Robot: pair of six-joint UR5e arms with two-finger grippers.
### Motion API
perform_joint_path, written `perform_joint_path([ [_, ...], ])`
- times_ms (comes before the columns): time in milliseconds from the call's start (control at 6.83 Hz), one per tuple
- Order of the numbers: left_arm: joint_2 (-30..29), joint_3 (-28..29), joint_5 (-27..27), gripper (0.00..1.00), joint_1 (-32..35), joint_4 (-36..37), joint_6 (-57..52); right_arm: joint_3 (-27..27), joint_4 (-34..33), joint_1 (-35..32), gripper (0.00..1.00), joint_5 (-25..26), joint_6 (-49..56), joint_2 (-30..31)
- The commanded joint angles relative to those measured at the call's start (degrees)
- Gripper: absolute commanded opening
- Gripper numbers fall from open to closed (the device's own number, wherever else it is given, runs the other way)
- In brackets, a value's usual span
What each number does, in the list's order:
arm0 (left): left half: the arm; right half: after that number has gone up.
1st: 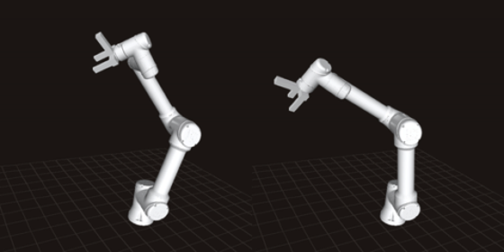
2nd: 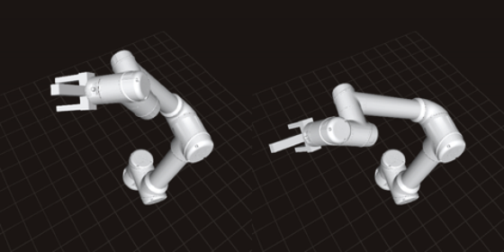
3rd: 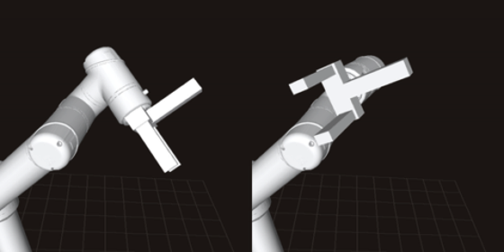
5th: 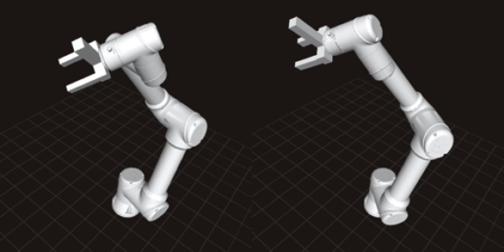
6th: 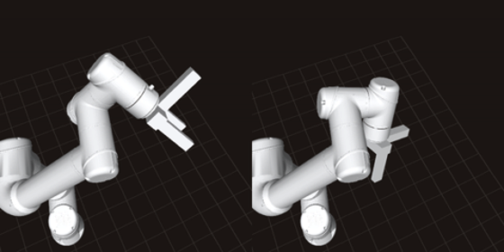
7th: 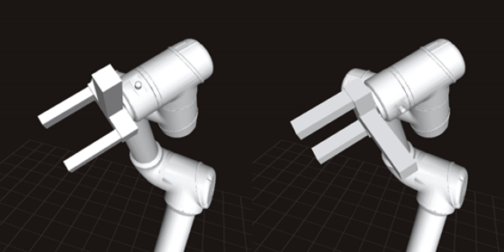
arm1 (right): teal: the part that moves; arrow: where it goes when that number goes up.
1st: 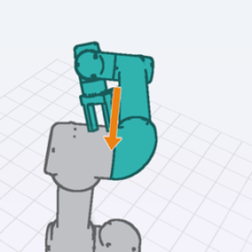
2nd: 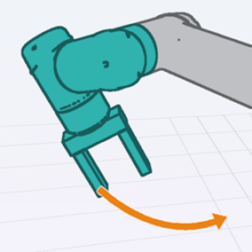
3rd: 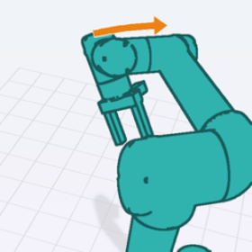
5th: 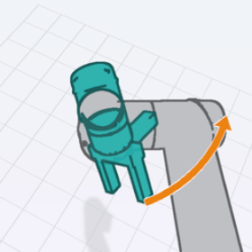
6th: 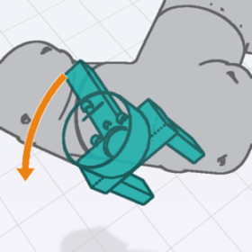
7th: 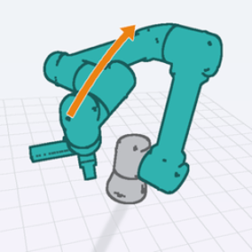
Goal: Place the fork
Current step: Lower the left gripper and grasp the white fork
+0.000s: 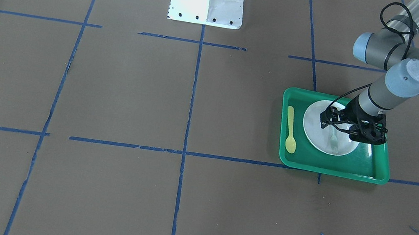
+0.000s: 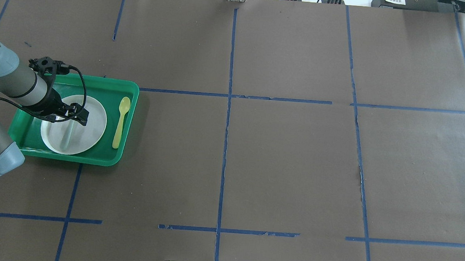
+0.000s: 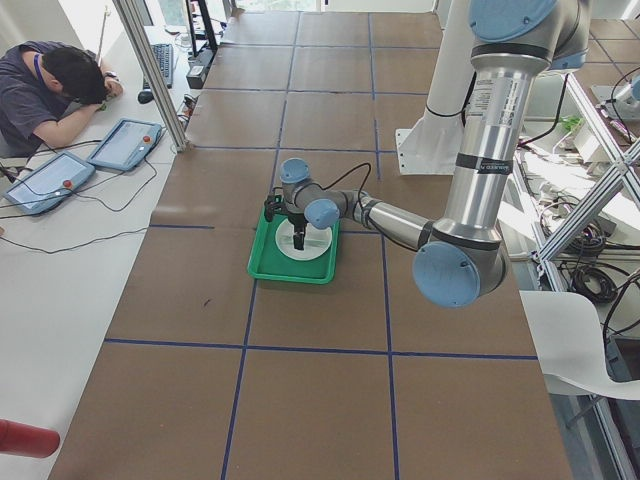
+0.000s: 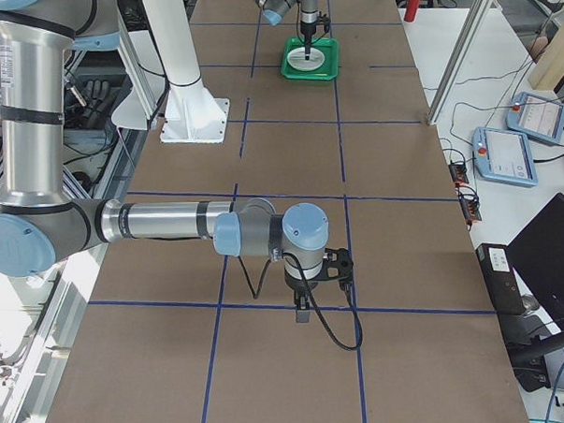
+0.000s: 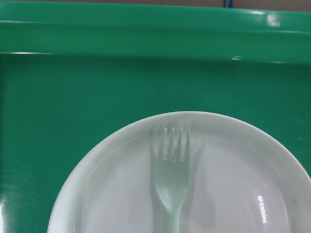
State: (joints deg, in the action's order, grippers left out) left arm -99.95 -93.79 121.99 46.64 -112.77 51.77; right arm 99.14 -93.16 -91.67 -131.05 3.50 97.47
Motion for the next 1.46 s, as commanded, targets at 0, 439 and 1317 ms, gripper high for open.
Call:
perform_joint_path([
  [0, -0.2, 0.4, 0.0, 0.85, -0.3, -0.2, 0.0, 0.0, 0.0, 0.0, 1.00, 0.0, -0.1, 0.0],
  [439, -0.2, 0.7, 0.0, 0.61, -0.3, -0.4, 0.0, 0.0, 0.0, 0.0, 1.00, 0.0, -0.1, 0.0],
  [1317, 0.8, -2.3, 0.4, 0.00, 0.1, -0.6, -0.4, 0.0, 0.0, 0.0, 1.00, 0.0, 0.0, 0.0],
])
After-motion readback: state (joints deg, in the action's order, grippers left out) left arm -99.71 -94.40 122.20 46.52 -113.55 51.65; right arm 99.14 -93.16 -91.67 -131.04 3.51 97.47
